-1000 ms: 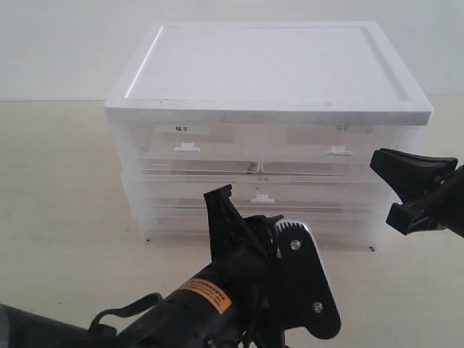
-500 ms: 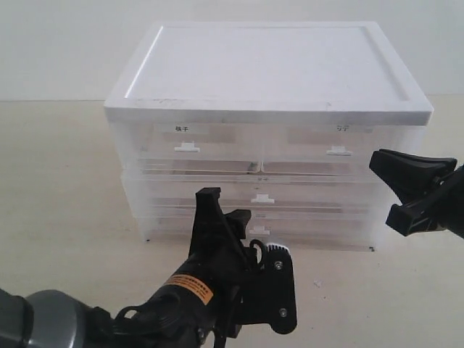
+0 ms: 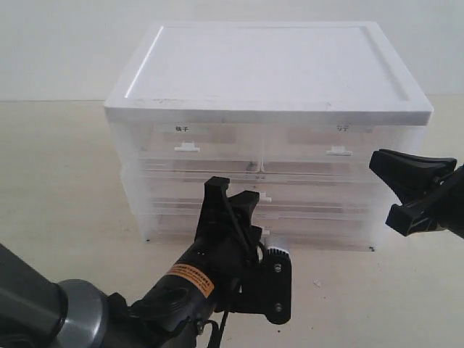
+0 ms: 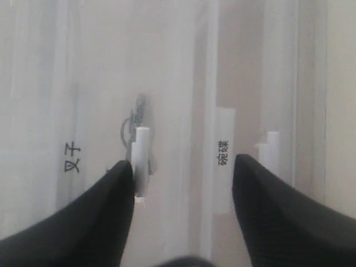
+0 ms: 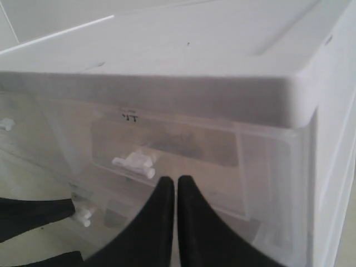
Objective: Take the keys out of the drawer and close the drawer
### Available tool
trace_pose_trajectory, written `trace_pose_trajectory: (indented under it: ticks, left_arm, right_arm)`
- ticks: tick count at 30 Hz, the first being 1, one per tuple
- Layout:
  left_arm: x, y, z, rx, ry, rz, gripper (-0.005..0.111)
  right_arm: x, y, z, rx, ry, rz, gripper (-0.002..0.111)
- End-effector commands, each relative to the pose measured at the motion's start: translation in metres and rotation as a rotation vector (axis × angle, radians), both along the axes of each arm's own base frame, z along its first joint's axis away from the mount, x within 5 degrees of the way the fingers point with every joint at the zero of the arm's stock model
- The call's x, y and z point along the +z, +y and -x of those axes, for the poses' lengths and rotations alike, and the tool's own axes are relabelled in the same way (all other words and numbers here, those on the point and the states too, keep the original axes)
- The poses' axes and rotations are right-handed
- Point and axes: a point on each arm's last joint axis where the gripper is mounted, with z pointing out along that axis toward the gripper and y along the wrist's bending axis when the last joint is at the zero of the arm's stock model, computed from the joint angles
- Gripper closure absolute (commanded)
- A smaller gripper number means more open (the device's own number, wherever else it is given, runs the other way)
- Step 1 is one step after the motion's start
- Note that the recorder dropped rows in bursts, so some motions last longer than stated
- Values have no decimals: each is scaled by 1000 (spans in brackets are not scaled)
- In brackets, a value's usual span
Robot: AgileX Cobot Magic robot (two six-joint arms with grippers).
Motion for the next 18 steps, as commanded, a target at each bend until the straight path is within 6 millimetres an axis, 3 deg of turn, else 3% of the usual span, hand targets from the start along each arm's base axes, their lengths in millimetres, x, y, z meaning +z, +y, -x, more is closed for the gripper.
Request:
trace_pose_trajectory:
  ticks: [1,8,13,15,18]
  left_arm:
    - [1,2,-3,20,-24,43,58]
    - [7,-5,-1,-71,-89,51,60]
    - [6,4,-14,-26,-84,46,67]
    - [6,8,-18,-9,-86,46,72]
    - [7,6,-17,-27,-90,44,89]
  right_arm:
    - [0,0,-1,1,-5,9,108]
    - [0,0,-1,1,-5,9,108]
    - [0,0,-1,1,-5,9,108]
    - [0,0,-1,1,-5,9,108]
    - [0,0,-1,1,-5,9,108]
